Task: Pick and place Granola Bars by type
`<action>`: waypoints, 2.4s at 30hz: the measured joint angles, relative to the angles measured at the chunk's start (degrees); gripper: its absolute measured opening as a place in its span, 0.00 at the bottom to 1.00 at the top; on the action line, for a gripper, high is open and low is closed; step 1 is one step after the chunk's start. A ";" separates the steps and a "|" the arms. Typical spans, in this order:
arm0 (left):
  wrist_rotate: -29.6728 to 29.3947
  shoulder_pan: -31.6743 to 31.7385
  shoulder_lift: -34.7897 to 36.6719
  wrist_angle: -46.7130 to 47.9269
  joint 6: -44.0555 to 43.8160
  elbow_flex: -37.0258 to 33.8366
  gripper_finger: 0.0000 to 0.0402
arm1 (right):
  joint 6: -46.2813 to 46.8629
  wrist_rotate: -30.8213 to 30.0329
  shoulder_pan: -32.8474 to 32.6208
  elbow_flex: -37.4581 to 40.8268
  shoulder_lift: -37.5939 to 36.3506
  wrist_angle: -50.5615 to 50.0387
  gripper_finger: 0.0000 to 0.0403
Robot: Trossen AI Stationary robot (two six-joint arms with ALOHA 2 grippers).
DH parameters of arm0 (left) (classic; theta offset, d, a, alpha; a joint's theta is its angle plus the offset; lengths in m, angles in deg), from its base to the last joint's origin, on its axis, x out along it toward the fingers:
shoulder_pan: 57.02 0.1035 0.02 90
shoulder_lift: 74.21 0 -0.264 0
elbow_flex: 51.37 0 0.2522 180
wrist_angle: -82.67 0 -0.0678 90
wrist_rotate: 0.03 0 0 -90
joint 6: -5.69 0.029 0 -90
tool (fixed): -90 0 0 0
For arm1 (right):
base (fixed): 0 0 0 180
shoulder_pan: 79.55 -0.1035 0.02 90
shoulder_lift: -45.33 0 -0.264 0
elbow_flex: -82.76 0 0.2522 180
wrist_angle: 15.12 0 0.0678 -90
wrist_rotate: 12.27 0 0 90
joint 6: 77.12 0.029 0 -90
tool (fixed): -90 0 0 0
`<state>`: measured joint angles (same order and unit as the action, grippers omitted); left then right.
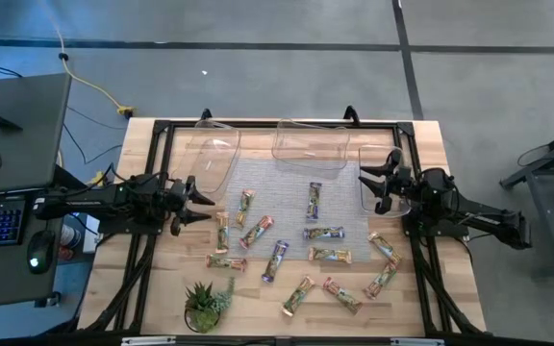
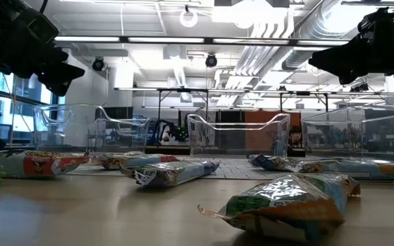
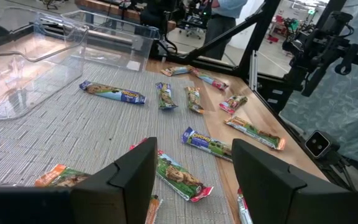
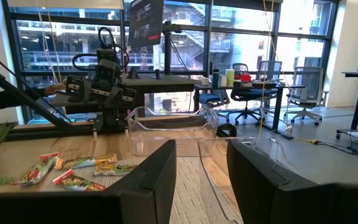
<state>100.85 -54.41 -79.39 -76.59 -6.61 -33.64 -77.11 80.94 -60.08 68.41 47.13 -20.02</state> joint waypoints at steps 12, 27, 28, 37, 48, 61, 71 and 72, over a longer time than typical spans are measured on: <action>0.00 0.00 -0.01 -0.01 0.00 0.00 0.50 | -0.01 0.01 0.00 -0.01 0.00 0.00 0.31; 0.00 -0.02 -0.01 -0.01 0.00 0.00 0.50 | 0.00 -0.01 0.00 0.01 0.00 0.00 0.31; 0.00 0.00 -0.01 -0.01 0.00 0.00 0.50 | -0.01 0.00 -0.01 0.01 0.00 0.00 0.31; 0.00 -0.01 -0.01 0.01 0.00 0.00 0.50 | 0.00 0.00 -0.01 0.01 0.00 0.00 0.31; 0.00 0.00 -0.01 0.00 0.00 0.00 0.50 | -0.02 0.01 -0.02 0.01 0.00 0.00 0.31; 0.00 0.00 -0.01 0.00 0.00 0.00 0.50 | -0.02 0.00 0.00 -0.01 0.00 0.00 0.31; -0.09 0.00 -0.01 0.00 0.00 0.00 0.50 | 5.84 1.09 0.00 0.01 0.00 0.00 0.31; -0.60 0.00 -0.01 0.01 -0.01 0.00 0.50 | 8.32 1.52 -0.02 0.01 0.00 0.02 0.31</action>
<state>100.25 -54.42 -79.40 -76.58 -6.62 -33.64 -68.79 82.46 -60.10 68.42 47.13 -20.00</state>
